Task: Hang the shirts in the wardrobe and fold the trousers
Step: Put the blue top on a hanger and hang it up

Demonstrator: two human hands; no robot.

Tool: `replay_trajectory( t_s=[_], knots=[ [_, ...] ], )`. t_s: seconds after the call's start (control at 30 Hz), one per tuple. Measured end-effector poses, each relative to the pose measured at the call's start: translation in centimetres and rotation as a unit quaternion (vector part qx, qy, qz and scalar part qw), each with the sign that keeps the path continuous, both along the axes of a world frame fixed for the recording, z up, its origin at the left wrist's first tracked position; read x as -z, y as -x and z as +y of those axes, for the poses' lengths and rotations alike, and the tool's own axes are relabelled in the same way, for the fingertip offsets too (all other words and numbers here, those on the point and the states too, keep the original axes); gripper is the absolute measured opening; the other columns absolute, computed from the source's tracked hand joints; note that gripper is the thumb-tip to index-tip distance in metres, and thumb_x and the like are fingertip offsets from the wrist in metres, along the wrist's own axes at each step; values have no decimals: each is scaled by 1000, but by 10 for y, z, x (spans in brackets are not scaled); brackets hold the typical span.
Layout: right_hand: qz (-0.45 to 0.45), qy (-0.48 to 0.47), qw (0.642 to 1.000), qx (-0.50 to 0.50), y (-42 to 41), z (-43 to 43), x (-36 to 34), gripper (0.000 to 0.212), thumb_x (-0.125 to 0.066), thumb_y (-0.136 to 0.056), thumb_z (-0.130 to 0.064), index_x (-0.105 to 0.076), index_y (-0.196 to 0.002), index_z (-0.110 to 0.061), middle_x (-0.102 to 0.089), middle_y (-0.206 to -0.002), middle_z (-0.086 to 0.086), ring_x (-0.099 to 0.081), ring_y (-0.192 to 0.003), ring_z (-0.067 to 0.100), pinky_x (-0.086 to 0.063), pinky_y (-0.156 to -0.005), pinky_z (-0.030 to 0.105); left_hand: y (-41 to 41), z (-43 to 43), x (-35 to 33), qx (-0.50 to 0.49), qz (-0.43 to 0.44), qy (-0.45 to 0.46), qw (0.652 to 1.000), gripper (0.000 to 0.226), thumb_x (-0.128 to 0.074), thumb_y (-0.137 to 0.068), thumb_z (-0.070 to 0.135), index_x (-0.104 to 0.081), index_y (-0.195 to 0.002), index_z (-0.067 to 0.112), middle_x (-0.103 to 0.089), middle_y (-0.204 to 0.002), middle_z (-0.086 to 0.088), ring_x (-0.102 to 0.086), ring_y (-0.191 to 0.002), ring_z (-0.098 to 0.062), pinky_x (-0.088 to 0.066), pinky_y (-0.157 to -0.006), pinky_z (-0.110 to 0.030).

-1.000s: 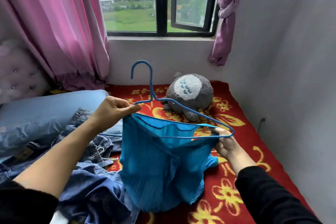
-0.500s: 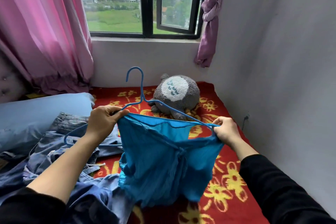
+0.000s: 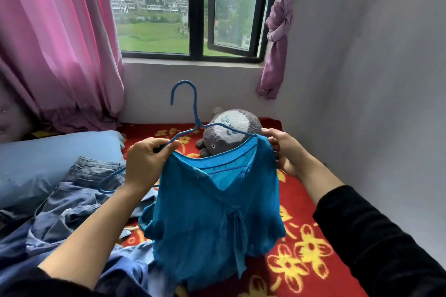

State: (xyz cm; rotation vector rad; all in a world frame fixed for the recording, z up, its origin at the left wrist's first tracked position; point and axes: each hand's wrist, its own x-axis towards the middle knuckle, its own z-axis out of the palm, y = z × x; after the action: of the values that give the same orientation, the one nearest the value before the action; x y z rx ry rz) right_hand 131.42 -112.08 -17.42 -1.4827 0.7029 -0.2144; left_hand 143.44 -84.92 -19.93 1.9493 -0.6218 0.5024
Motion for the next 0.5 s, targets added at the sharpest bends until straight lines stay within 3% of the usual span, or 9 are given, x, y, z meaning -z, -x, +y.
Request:
replay_trajectory(
  t_s=[0.13, 0.3, 0.43, 0.5],
  knots=[
    [-40, 5, 999, 34, 2, 18, -24, 9, -57, -77, -26, -50, -71, -23, -39, -62, -2, -33, -47, 10, -27, -47, 21, 10, 17, -25, -19, -14, 25, 999, 25, -76, -76, 32, -76, -84, 9, -63, -69, 1, -53, -59, -6, -36, -57, -4],
    [-151, 30, 985, -72, 22, 55, -90, 15, -55, -90, -13, -68, -84, -10, -60, -64, 0, -54, -52, 9, -42, -52, 20, 41, 45, -71, -27, 12, 63, 998, 22, -79, -71, 38, -75, -77, 17, -64, -64, 5, -52, -54, -2, -36, -55, -8],
    [-195, 237, 951, -35, 47, 74, -120, 15, -61, -89, -19, -72, -83, -9, -67, -79, 5, -59, -76, 18, -51, -73, 35, 86, 69, -111, -40, 20, 108, 993, 20, -82, -68, 36, -75, -75, 18, -66, -57, 9, -53, -53, 0, -41, -55, -10],
    [-212, 304, 929, -1, 65, 83, -126, 14, -63, -88, -21, -71, -85, -10, -68, -80, 2, -62, -80, 20, -52, -75, 36, 114, 82, -123, -54, 26, 128, 990, 20, -82, -67, 35, -75, -74, 19, -67, -59, 10, -54, -53, 0, -47, -60, -15]
  ],
)
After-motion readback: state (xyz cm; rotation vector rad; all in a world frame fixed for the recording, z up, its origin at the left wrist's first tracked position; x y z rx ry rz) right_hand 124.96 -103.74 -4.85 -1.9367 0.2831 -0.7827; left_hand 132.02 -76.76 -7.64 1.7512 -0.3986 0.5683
